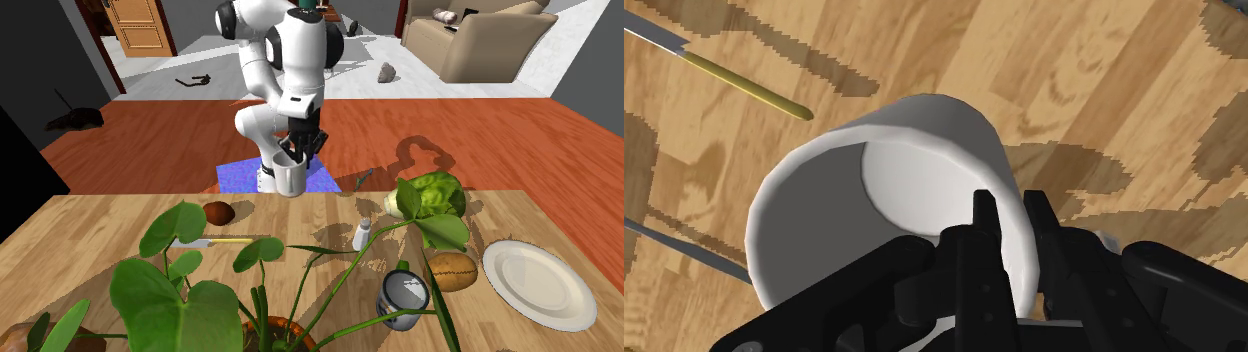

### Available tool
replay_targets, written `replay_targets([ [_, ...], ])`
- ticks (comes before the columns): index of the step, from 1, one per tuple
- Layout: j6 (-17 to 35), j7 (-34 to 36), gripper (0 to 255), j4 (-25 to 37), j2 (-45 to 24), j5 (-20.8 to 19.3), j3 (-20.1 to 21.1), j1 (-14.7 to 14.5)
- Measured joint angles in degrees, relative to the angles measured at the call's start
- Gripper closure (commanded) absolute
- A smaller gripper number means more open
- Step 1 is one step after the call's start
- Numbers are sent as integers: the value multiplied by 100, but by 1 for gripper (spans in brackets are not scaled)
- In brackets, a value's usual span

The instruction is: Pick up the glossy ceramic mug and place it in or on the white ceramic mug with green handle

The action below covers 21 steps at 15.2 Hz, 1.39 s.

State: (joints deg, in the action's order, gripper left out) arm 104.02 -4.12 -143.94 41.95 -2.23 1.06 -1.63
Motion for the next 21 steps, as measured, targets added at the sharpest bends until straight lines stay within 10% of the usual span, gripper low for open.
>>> replay_targets([
  [21,-54,1195,255,4776,-4799,-207,815,-317],
])
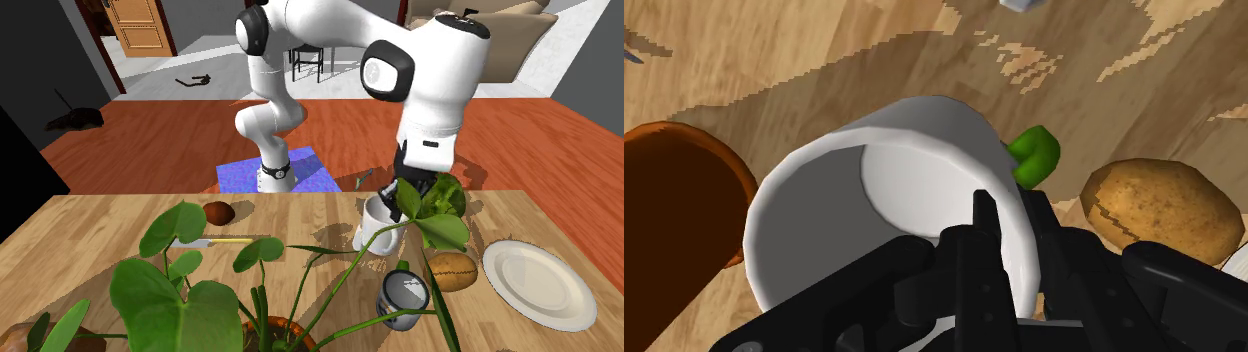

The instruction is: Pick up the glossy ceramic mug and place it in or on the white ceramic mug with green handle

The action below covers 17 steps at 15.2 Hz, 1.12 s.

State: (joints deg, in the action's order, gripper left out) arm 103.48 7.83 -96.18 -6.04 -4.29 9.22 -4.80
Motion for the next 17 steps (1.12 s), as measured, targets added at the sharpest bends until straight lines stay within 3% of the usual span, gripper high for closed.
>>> replay_targets([
  [7,-816,228,255,2577,-1799,-295,55,-291],
  [17,-110,311,255,1903,-1836,-314,53,-283],
])
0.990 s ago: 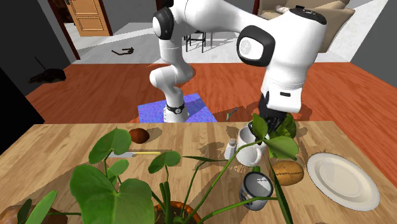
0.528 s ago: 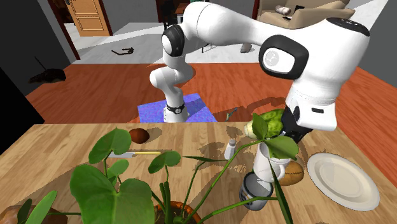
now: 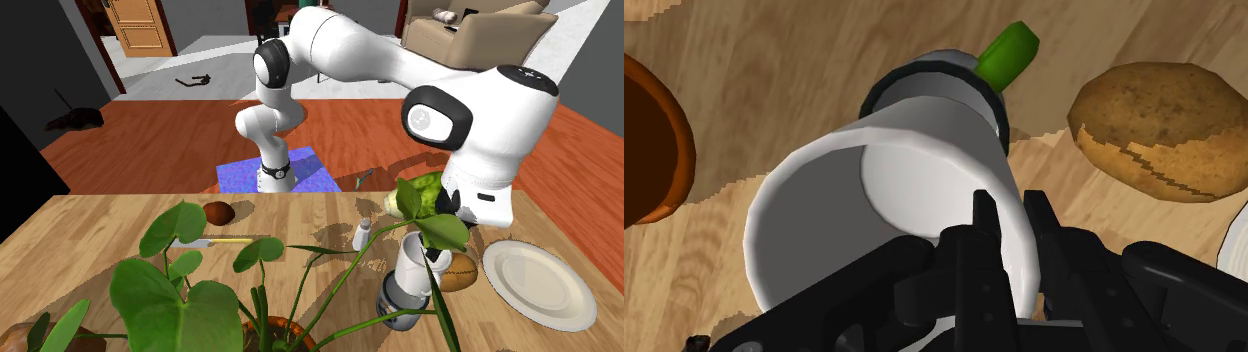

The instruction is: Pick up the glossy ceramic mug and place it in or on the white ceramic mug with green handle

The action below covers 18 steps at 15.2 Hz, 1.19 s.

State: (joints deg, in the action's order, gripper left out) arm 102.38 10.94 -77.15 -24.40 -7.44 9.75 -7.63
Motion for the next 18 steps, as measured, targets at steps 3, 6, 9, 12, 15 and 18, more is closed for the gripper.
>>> replay_targets([
  [3,208,12,255,-197,-11,-6,-5,11],
  [6,424,33,255,-402,-23,-15,-8,17],
  [9,539,41,255,-506,-35,-19,-11,21],
  [12,557,46,255,-518,-39,-21,-11,19],
  [15,560,46,0,-520,-38,-21,-10,19],
  [18,560,47,0,-520,-37,-21,-10,19],
])
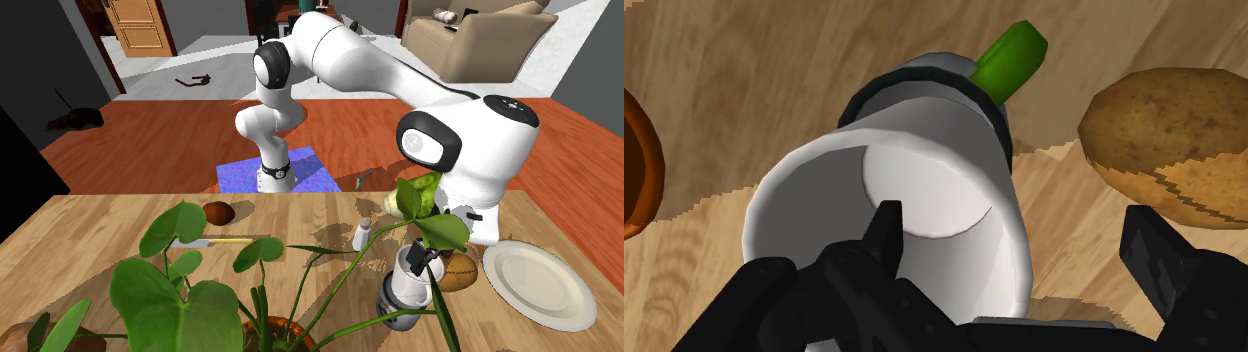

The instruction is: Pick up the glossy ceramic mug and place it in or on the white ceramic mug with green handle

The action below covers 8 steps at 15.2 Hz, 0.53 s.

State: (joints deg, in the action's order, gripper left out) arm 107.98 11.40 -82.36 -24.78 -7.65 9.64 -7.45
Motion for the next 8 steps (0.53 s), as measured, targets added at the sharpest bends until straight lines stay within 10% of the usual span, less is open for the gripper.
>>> replay_targets([
  [8,-659,-24,0,611,57,22,21,-44],
])
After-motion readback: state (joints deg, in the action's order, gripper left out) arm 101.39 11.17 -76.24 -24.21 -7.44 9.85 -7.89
